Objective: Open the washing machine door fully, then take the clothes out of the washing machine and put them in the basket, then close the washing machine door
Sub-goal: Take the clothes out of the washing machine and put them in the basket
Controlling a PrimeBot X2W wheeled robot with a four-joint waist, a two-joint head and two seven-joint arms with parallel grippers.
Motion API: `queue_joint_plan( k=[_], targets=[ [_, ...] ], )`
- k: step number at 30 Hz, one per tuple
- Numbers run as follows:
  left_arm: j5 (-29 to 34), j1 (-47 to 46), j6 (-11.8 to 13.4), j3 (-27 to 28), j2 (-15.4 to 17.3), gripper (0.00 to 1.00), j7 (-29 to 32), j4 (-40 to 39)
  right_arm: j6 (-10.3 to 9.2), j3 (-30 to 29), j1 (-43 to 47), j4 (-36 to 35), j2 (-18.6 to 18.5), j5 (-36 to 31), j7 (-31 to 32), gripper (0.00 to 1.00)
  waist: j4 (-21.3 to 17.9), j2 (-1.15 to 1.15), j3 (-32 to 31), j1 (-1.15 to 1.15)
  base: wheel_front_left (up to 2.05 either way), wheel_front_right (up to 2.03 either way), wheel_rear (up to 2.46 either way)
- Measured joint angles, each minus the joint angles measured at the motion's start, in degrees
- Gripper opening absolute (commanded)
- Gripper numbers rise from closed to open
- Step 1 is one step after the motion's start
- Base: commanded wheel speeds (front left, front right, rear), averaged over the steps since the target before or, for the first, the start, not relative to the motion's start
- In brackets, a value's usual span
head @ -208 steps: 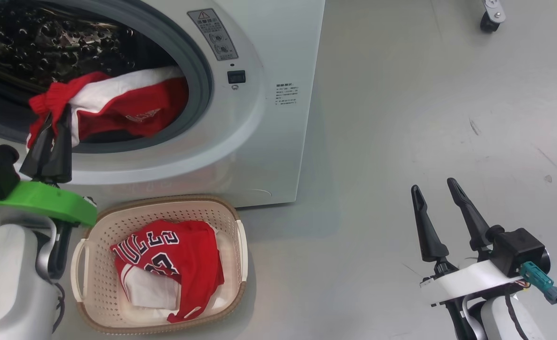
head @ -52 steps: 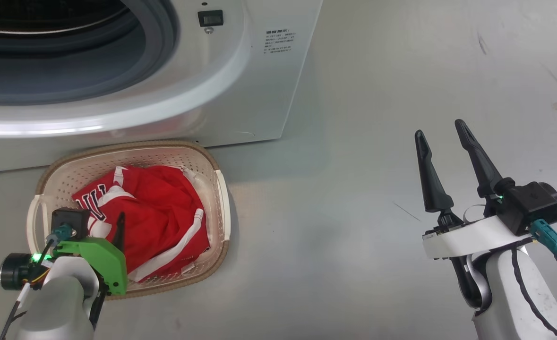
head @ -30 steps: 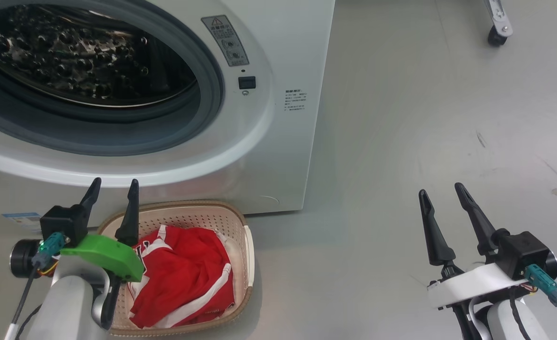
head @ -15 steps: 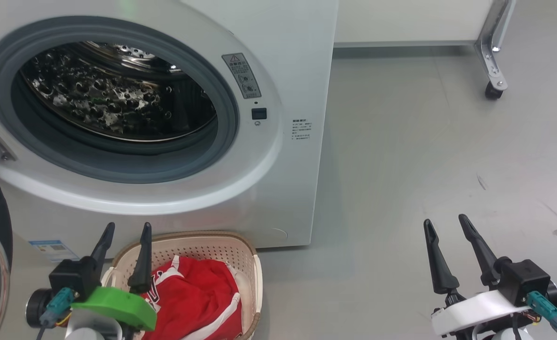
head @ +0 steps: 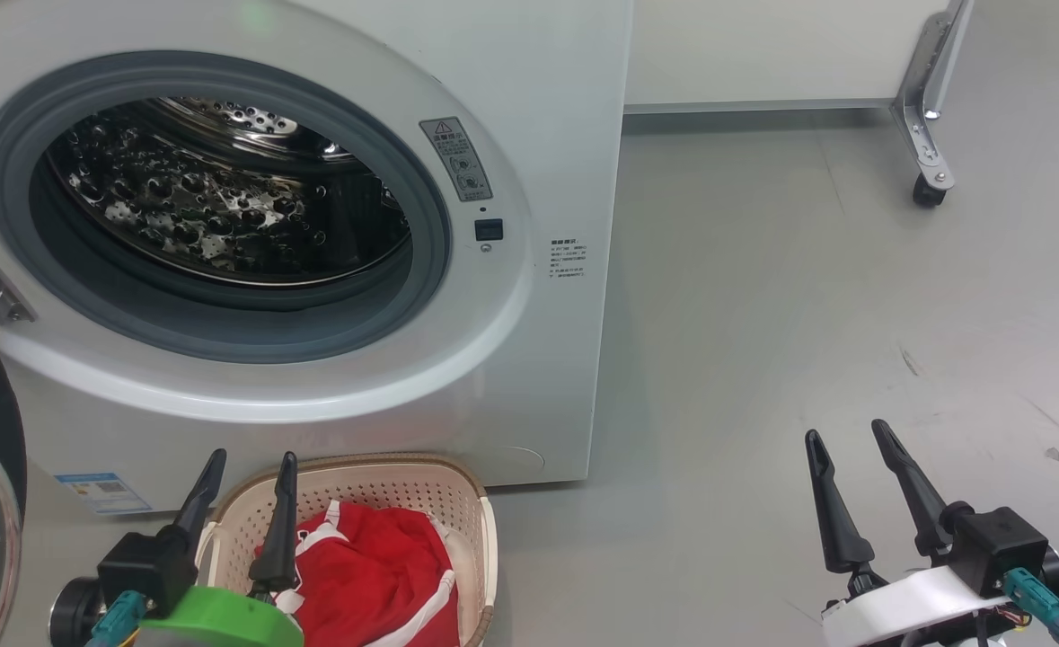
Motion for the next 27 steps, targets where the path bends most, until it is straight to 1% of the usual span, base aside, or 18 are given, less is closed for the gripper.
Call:
queue_joint_plan(
  k=[9,19,24,27],
  targets=[
    [0.51,1.21,-0.01,1.49,-0.3,1.0,-0.01,-2.48,0.0,0.18,0.18,-1.23,-0.22,0.0,0.0,1.0,-0.04,0.0,0.94,0.0,0.0,0.0,0.0],
    [0.73,1.24,-0.01,1.6,-0.63,1.0,-0.01,-4.64,0.0,0.26,0.13,-1.52,-0.22,0.0,0.0,1.0,0.06,0.0,2.09,0.0,0.0,0.0,0.0],
    [1.53,1.33,-0.01,1.42,-0.68,1.0,-0.01,-5.3,0.0,0.27,0.1,-1.65,-0.24,0.0,0.0,1.0,0.12,0.0,2.47,0.0,0.0,0.0,0.0],
    [1.51,1.47,-0.07,0.08,-0.82,1.0,-0.01,-5.65,0.0,0.32,0.08,-1.67,-0.24,0.0,0.0,1.0,0.14,0.0,2.65,0.0,0.0,0.0,0.0]
  ],
)
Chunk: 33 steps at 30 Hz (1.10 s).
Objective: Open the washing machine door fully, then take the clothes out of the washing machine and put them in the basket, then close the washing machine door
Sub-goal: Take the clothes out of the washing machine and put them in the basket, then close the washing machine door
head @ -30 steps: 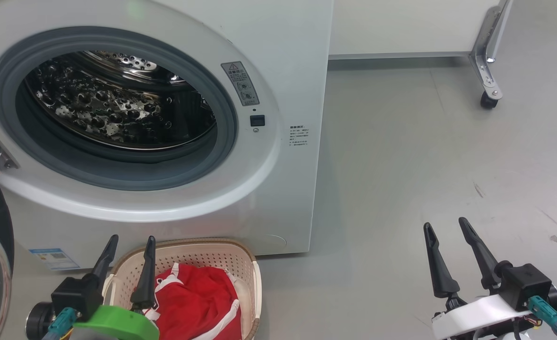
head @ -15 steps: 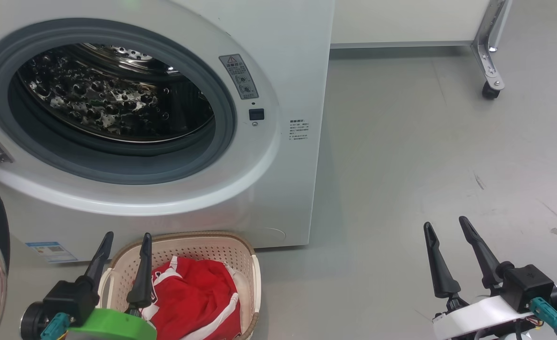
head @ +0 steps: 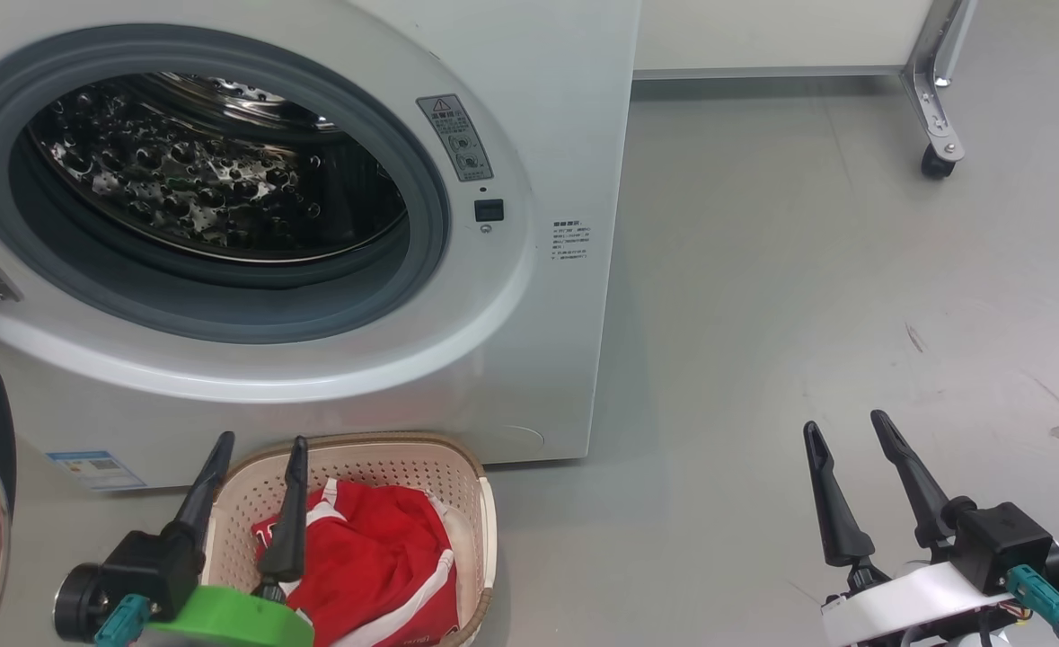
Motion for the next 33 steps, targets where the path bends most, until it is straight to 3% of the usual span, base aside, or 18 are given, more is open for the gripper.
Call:
queue_joint_plan(
  k=[33],
  targets=[
    [-0.16,1.11,-0.11,1.03,-0.08,1.0,0.0,-1.02,0.0,0.08,-0.13,0.03,0.01,0.0,0.0,1.0,-0.01,0.0,0.24,0.0,-0.03,0.03,-0.01]
  ],
)
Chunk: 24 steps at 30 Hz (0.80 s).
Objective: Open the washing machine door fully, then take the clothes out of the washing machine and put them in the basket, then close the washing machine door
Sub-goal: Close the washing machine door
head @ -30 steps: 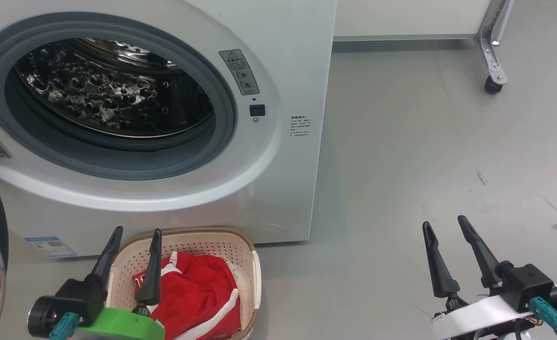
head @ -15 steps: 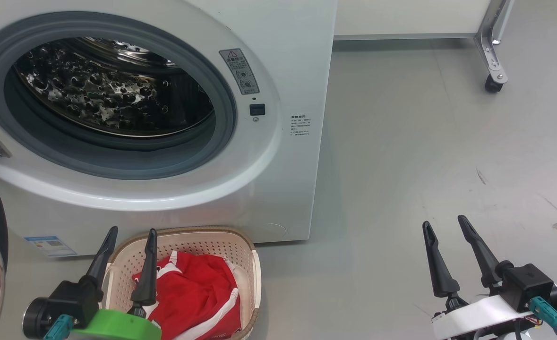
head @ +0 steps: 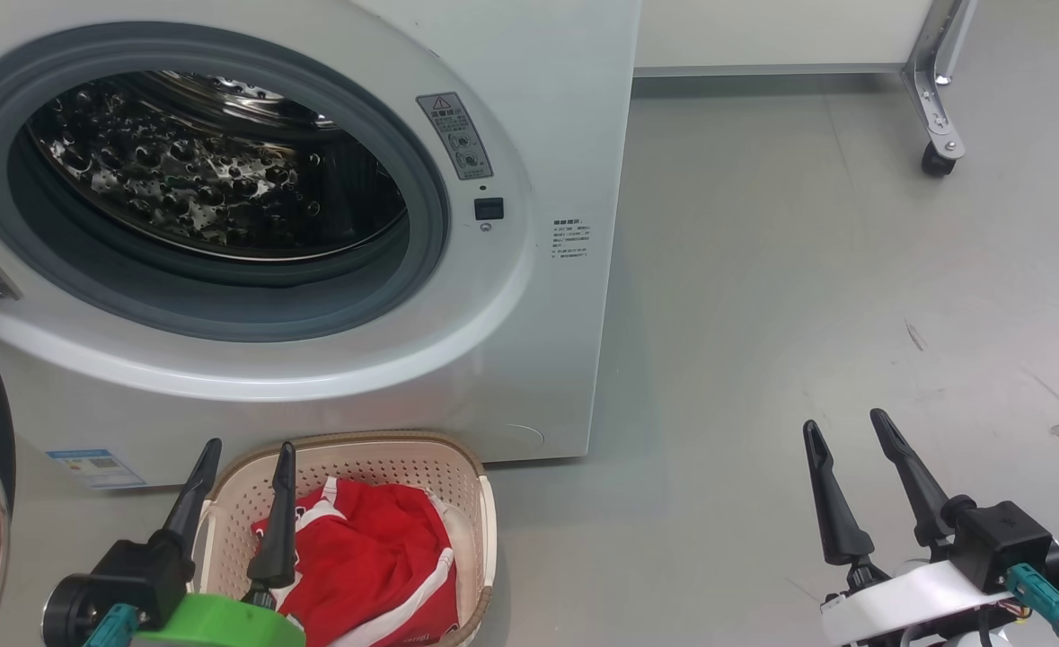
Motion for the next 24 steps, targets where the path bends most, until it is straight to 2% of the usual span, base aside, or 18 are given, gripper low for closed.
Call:
queue_joint_plan(
  k=[12,24],
  targets=[
    [-0.15,0.05,-0.01,-0.33,-0.02,1.0,0.0,0.13,0.0,0.08,-0.29,0.18,0.0,0.0,0.0,1.0,0.06,0.0,0.0,0.0,-0.52,0.52,0.0],
    [-0.16,0.06,-0.07,-0.48,-0.04,1.0,0.0,0.1,0.0,0.13,-0.3,0.18,0.0,0.0,0.0,1.0,0.22,0.0,0.28,0.0,-1.0,1.0,0.0]
  ],
)
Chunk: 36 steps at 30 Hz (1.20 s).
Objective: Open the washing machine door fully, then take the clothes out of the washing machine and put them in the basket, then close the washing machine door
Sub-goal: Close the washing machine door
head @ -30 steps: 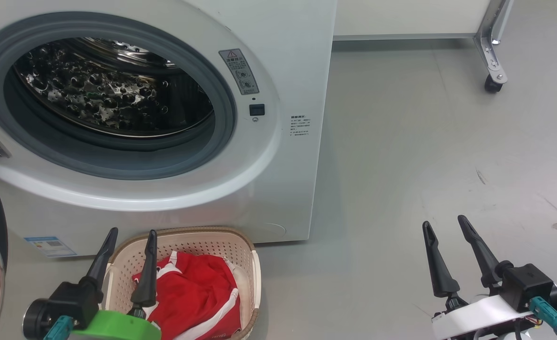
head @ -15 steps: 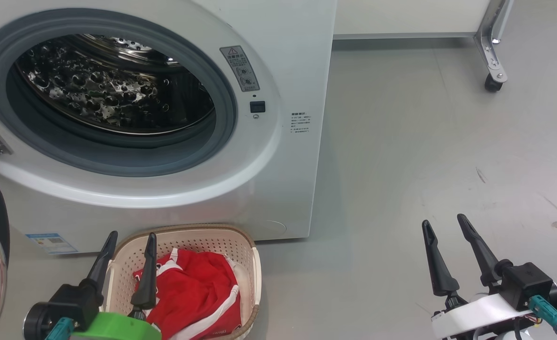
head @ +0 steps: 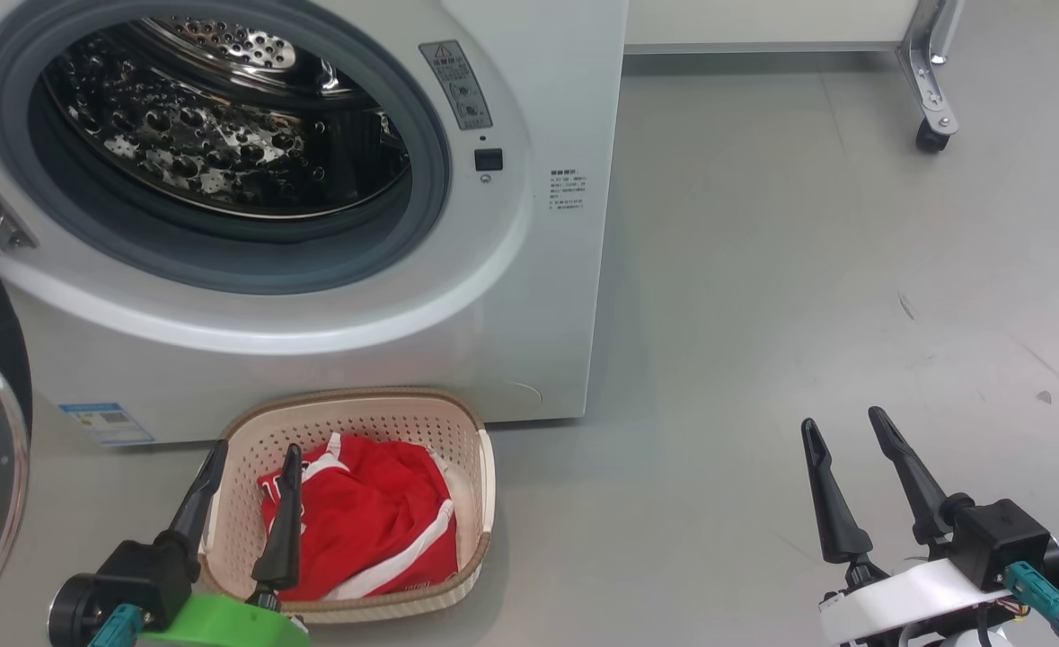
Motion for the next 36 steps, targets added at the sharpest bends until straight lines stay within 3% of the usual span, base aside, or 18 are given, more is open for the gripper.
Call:
queue_joint_plan(
  k=[31,36],
  targets=[
    [0.74,0.0,-0.01,0.65,-0.05,1.0,0.0,-0.44,0.0,0.51,-0.16,0.01,0.04,0.01,0.0,1.0,0.02,0.0,0.65,0.0,-1.2,1.2,0.0],
    [-3.46,0.0,-0.01,-0.49,-0.3,1.0,0.0,-0.56,0.0,0.46,-0.2,0.0,0.07,0.01,0.0,1.0,0.05,0.0,0.87,0.0,-0.57,0.58,0.0]
  ],
)
